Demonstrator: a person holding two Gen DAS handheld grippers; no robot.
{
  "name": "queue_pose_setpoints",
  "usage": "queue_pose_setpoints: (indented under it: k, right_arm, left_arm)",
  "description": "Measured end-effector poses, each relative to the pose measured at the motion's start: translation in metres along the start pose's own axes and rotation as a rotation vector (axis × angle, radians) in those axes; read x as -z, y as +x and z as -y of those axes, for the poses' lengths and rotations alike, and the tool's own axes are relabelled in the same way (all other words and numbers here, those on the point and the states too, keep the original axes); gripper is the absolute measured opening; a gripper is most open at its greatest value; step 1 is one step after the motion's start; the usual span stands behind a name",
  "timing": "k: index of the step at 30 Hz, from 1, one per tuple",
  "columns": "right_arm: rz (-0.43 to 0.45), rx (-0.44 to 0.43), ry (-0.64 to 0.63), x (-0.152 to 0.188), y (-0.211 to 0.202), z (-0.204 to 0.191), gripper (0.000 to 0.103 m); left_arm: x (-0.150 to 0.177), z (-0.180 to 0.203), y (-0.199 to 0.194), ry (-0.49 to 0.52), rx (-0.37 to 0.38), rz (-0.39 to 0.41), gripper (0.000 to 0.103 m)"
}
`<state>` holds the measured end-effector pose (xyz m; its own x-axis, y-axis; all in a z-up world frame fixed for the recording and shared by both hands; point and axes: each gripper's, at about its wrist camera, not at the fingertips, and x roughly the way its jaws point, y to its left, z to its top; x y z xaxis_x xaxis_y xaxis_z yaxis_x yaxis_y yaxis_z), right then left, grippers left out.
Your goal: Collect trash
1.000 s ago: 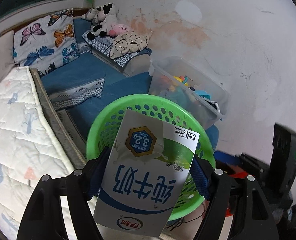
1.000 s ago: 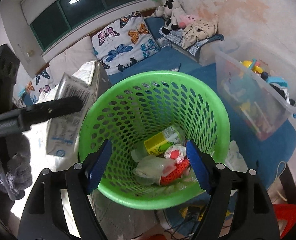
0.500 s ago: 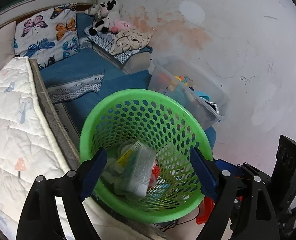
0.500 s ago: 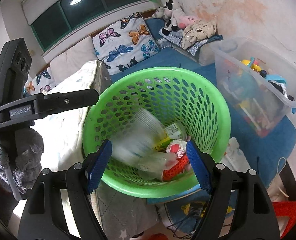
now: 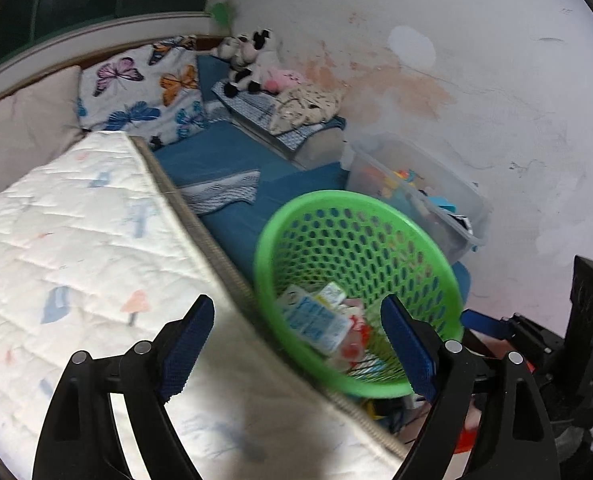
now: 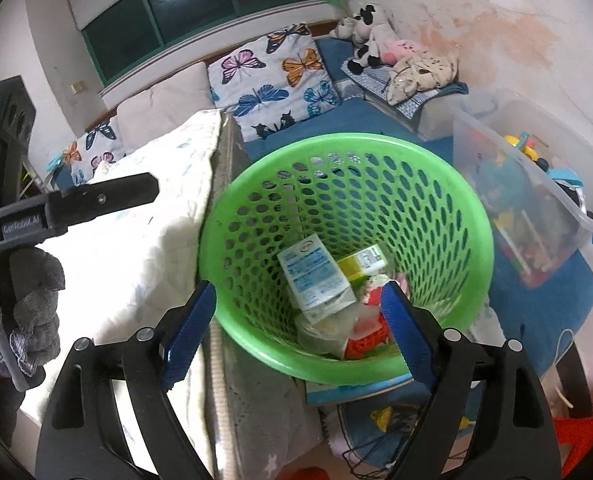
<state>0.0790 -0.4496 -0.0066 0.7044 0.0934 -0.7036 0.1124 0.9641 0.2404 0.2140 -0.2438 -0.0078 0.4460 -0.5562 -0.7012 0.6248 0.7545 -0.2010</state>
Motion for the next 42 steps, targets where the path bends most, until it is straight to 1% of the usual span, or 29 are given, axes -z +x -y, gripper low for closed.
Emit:
queue_pose_setpoints:
  k: [4, 9, 14, 15, 19, 25, 30, 34, 37, 42]
  right_arm:
    - [-0.004, -0.004, -0.024, 0.000, 0.002, -0.010, 0.086]
    - [-0.001, -0.004, -0.054, 0.001, 0.002, -0.026, 0.086]
    - [0.001, -0.012, -0.063, 0.000, 0.002, -0.041, 0.087]
    - [0.001, -0.011, -0.067, 0.000, 0.002, -0.044, 0.089]
    - [0.004, -0.014, -0.080, -0.001, 0.002, -0.057, 0.090]
    - [-0.003, -0.042, -0.096, 0.001, 0.004, -0.078, 0.090]
    - [0.000, -0.061, -0.114, 0.003, 0.002, -0.096, 0.097]
    - [0.008, -0.069, -0.125, 0.006, 0.000, -0.109, 0.098]
    - [0.021, -0.048, -0.153, 0.008, -0.002, -0.118, 0.098]
    - [0.024, -0.041, -0.193, 0.012, -0.001, -0.135, 0.098]
  left_arm:
    - [0.010, -0.008, -0.015, 0.001, -0.053, 0.023, 0.083]
    - [0.022, -0.016, -0.037, 0.022, -0.135, 0.059, 0.088]
    - [0.033, -0.024, -0.056, 0.023, -0.190, 0.089, 0.091]
    - [0.037, -0.027, -0.060, 0.018, -0.203, 0.092, 0.091]
    - [0.046, -0.037, -0.074, -0.004, -0.233, 0.109, 0.092]
    - [0.064, -0.056, -0.095, -0.043, -0.274, 0.130, 0.093]
    - [0.079, -0.070, -0.109, -0.066, -0.307, 0.132, 0.094]
    - [0.090, -0.077, -0.120, -0.078, -0.329, 0.142, 0.094]
    - [0.097, -0.081, -0.128, -0.083, -0.347, 0.150, 0.094]
    - [0.105, -0.086, -0.140, -0.088, -0.382, 0.158, 0.094]
